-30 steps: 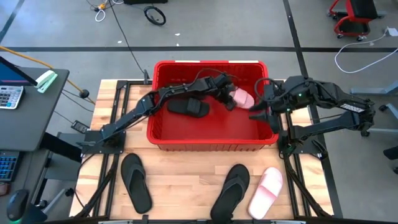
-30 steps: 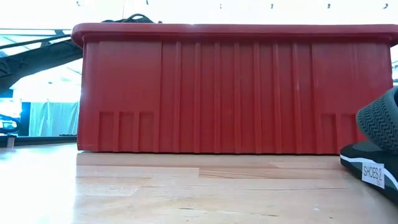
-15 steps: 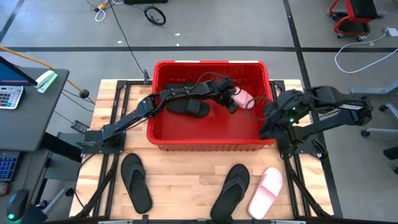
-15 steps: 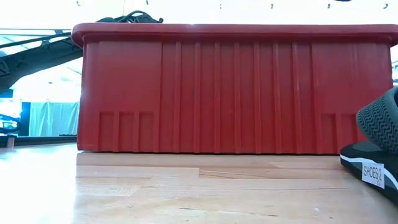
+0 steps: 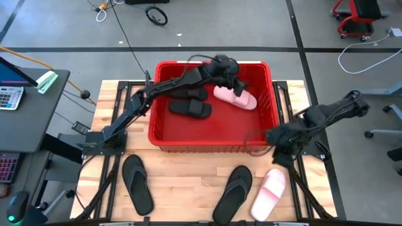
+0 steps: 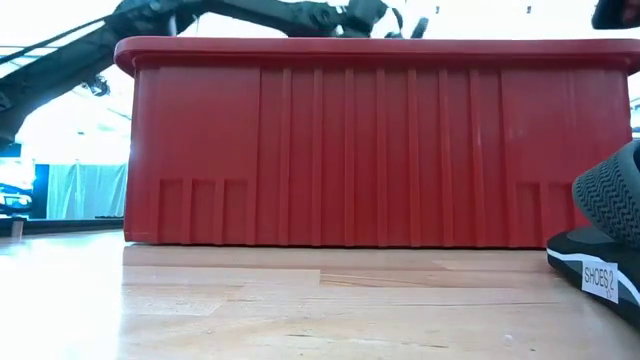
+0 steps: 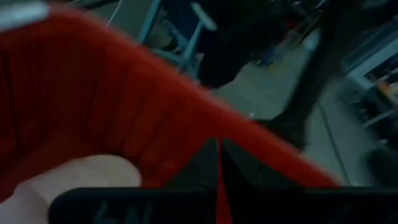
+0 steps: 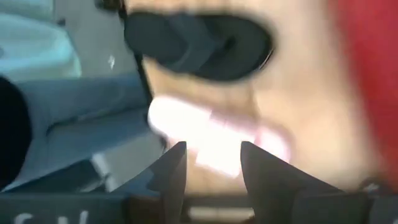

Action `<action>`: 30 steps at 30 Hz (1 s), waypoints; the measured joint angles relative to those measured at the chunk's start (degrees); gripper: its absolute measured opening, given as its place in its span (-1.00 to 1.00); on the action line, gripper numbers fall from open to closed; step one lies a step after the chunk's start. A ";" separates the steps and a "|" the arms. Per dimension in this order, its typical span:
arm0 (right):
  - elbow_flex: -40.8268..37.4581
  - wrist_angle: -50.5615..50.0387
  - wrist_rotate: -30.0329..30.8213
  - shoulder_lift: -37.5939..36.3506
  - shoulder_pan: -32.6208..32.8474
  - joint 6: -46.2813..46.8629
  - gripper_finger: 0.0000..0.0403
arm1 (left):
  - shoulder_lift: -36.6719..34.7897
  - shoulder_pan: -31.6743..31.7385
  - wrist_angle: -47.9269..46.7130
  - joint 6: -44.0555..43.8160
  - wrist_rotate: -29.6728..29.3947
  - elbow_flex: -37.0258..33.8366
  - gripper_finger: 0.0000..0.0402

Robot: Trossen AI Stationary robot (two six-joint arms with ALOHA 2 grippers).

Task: Pick and place slides into bin
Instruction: Put the pink slide into the red bin and align it with the other pink slide

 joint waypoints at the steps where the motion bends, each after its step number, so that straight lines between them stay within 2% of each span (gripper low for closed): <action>1: -1.20 0.71 -1.38 0.00 1.45 1.66 -0.22 | -1.36 -0.31 0.63 -0.29 0.07 0.00 -0.90; 9: -12.38 4.56 -4.00 -0.06 13.08 12.79 -0.22 | -8.06 -4.50 1.82 -0.38 0.13 -0.02 -0.85; 12: -19.22 14.62 -8.95 -0.11 16.68 17.17 -0.22 | -10.28 -6.73 5.15 0.27 0.13 -0.02 -0.80; 14: -23.76 22.90 -9.59 -0.08 18.75 20.04 -0.22 | -11.39 -8.36 7.42 2.38 0.13 0.14 -0.76; 18: -29.92 29.48 -5.53 -0.07 20.01 25.63 -0.22 | -11.92 -11.35 8.80 6.00 0.11 0.03 -0.65; 24: -34.92 30.96 -4.82 -0.09 20.24 25.78 -0.22 | -12.57 -14.44 10.53 6.25 0.01 0.02 -0.49; 30: -37.97 35.36 -3.33 -0.09 20.24 25.04 -0.22 | -12.47 -17.26 10.61 5.16 -0.05 0.00 -0.41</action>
